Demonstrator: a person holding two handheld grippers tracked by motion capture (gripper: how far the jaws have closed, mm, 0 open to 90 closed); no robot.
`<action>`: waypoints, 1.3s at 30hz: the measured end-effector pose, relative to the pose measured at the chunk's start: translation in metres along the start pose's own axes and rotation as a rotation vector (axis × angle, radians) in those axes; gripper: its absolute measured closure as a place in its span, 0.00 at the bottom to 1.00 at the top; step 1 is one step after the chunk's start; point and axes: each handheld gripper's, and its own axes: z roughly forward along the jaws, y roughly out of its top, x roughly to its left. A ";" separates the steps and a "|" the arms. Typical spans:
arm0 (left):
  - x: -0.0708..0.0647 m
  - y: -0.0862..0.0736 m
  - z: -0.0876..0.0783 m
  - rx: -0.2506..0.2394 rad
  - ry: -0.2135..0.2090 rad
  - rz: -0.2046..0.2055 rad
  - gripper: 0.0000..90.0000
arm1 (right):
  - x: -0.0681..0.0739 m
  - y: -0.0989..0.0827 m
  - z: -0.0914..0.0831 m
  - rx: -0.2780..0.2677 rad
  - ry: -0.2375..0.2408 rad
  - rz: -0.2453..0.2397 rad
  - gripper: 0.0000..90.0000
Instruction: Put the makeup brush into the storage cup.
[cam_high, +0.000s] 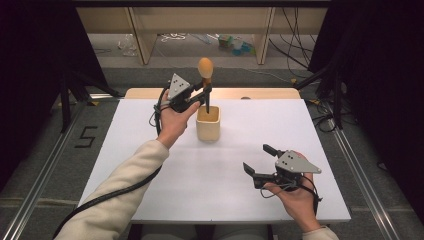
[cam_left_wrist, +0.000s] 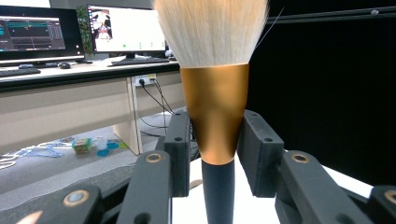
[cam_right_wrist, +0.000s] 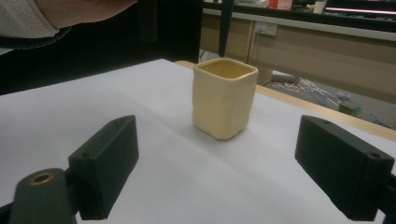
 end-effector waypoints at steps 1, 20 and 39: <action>0.000 -0.001 0.000 0.000 0.001 -0.003 0.73 | -0.001 0.000 0.000 -0.001 -0.011 -0.016 0.16; 0.000 -0.009 0.004 0.017 -0.004 -0.015 0.73 | 0.000 0.000 0.000 -0.003 -0.004 -0.015 0.16; 0.000 -0.015 0.006 0.032 0.004 -0.001 0.73 | 0.000 -0.001 0.001 -0.005 0.003 -0.012 0.16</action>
